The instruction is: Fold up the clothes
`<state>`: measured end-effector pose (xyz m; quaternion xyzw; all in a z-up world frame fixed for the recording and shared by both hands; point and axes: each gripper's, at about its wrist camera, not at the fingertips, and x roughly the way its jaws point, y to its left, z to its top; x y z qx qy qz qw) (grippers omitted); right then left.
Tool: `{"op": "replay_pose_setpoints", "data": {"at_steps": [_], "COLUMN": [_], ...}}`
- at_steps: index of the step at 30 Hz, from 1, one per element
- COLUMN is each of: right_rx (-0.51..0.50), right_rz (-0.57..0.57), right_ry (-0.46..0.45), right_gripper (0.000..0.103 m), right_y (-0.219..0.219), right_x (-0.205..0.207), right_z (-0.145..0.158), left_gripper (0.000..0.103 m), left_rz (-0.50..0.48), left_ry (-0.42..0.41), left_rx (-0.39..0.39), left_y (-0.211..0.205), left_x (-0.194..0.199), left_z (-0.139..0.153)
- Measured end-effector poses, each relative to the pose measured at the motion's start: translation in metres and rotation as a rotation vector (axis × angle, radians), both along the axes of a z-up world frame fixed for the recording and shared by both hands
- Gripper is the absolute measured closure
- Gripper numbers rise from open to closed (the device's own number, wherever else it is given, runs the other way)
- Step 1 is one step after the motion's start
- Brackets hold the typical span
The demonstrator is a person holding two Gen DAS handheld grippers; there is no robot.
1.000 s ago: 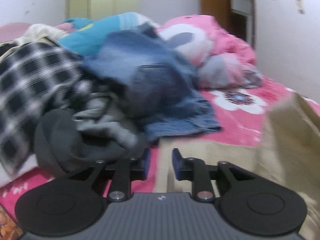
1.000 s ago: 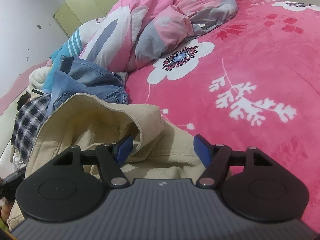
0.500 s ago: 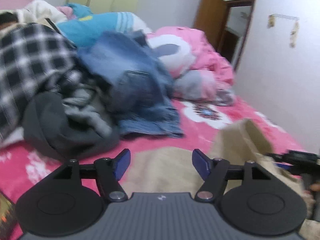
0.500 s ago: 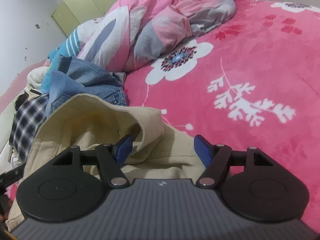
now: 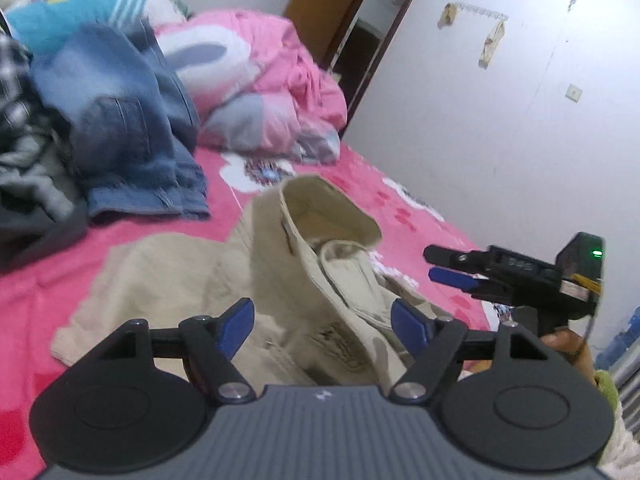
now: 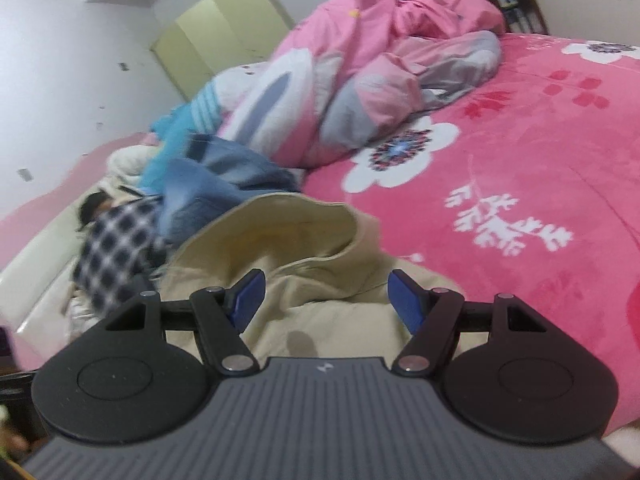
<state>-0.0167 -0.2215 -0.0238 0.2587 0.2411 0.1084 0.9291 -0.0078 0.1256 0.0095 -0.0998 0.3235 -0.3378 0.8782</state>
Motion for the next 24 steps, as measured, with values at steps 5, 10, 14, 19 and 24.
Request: {"op": "replay_pose_setpoints", "data": {"at_steps": [5,10,14,19,24], "right_rx": [-0.099,-0.325,-0.459,-0.462,-0.441], "right_rz": [0.22,0.427,0.423,0.376,0.188], "right_ry": [-0.109,-0.197,-0.146,-0.136,-0.104], "right_gripper": [0.035,0.037,0.056,0.092,0.092], "right_y": [0.036,0.085,0.108,0.102,0.066], "right_x": [-0.027,-0.056,-0.048,-0.046,-0.052], "right_z": [0.015,0.016,0.004,0.002,0.009], "left_gripper": [0.071,0.095,0.099,0.099,0.097], "left_rz": [0.022,0.064,0.09,0.114,0.088], "left_ry": [0.075,0.129,0.117,0.086,0.081], "left_rx": [0.026,-0.016,-0.038,-0.032,-0.022], "left_y": [-0.012,-0.006,-0.001,0.007,0.008], "left_x": [0.016,0.022,0.018,0.009,0.007], "left_z": [-0.01,-0.02,-0.015,-0.007,-0.009]}}
